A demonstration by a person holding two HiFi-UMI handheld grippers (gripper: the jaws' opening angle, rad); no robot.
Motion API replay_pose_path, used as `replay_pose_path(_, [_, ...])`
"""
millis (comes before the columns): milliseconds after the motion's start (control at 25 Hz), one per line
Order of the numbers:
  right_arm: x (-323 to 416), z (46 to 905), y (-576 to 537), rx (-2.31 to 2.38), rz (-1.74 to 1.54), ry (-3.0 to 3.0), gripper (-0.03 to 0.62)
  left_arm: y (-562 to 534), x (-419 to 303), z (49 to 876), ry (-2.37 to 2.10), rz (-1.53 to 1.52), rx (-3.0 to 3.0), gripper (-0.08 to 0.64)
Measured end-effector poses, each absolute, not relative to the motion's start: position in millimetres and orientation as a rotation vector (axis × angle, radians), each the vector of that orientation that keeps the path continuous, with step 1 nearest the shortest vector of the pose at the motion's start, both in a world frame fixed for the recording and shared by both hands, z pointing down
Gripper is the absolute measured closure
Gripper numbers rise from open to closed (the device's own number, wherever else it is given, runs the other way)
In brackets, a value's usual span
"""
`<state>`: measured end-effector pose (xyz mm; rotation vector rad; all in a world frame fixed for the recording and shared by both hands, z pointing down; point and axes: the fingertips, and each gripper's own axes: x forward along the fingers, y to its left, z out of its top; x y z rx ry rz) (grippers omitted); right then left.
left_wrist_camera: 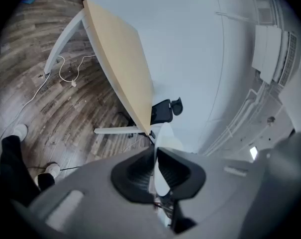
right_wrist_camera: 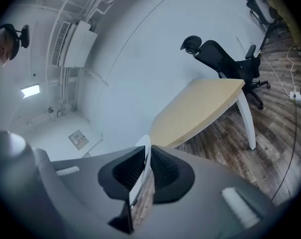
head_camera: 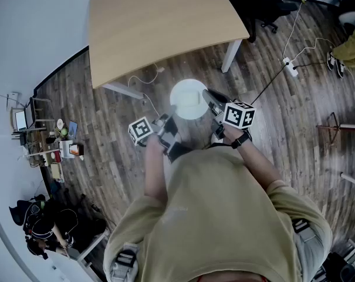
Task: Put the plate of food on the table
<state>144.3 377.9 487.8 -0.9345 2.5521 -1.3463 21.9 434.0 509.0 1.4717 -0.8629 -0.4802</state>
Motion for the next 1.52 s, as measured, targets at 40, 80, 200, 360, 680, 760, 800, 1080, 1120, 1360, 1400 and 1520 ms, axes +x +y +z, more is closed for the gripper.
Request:
replay_pose_path(40, [151.2, 488.2, 377.4, -0.931, -1.342, 2.559, 0.552, 433.3, 27.1, 511.5, -0.869, -0.480, 1.470, 0.540])
replay_pose_path(80, [157.6, 488.5, 376.5, -0.926, -1.338, 2.564, 0.552, 432.4, 32.2, 513.4, -0.874, -0.482, 1.467, 0.540])
replay_pose_path(200, [170.8, 491.7, 372.0, -0.902, -1.348, 2.557, 0.552, 430.8, 45.1, 516.1, -0.887, -0.500, 1.460, 0.540])
replay_pose_path(360, [175.3, 504.0, 367.4, -0.869, -1.458, 2.450, 0.555, 435.3, 50.8, 524.0, -0.907, -0.504, 1.431, 0.543])
replay_pose_path(680, [160.7, 516.1, 329.5, -0.897, -1.487, 2.450, 0.557, 393.2, 34.5, 539.5, -0.927, -0.463, 1.419, 0.543])
replay_pose_path(760, [156.2, 514.4, 312.4, -0.917, -1.477, 2.457, 0.558, 374.3, 29.4, 542.1, -0.941, -0.451, 1.424, 0.541])
replay_pose_path(800, [152.2, 512.7, 303.0, -0.924, -1.473, 2.460, 0.559, 363.5, 25.2, 543.0, -0.951, -0.447, 1.425, 0.540])
replay_pose_path(1080, [125.9, 501.6, 238.4, -0.932, -1.444, 2.462, 0.568, 294.7, -3.6, 537.4, -0.950, -0.466, 1.443, 0.540])
replay_pose_path(1120, [123.6, 501.7, 230.5, -0.930, -1.446, 2.451, 0.568, 287.5, -6.7, 536.4, -0.953, -0.469, 1.448, 0.540])
replay_pose_path(1360, [71.9, 508.2, 160.7, -0.981, -1.443, 2.493, 0.563, 220.8, -57.1, 532.5, -0.953, -0.471, 1.449, 0.541])
replay_pose_path(1400, [63.0, 509.2, 152.8, -0.992, -1.431, 2.508, 0.561, 212.6, -65.8, 532.4, -0.963, -0.458, 1.466, 0.541])
replay_pose_path(1520, [40.0, 516.1, 136.2, -1.008, -1.424, 2.515, 0.560, 191.7, -89.7, 533.0, -0.990, -0.417, 1.520, 0.541])
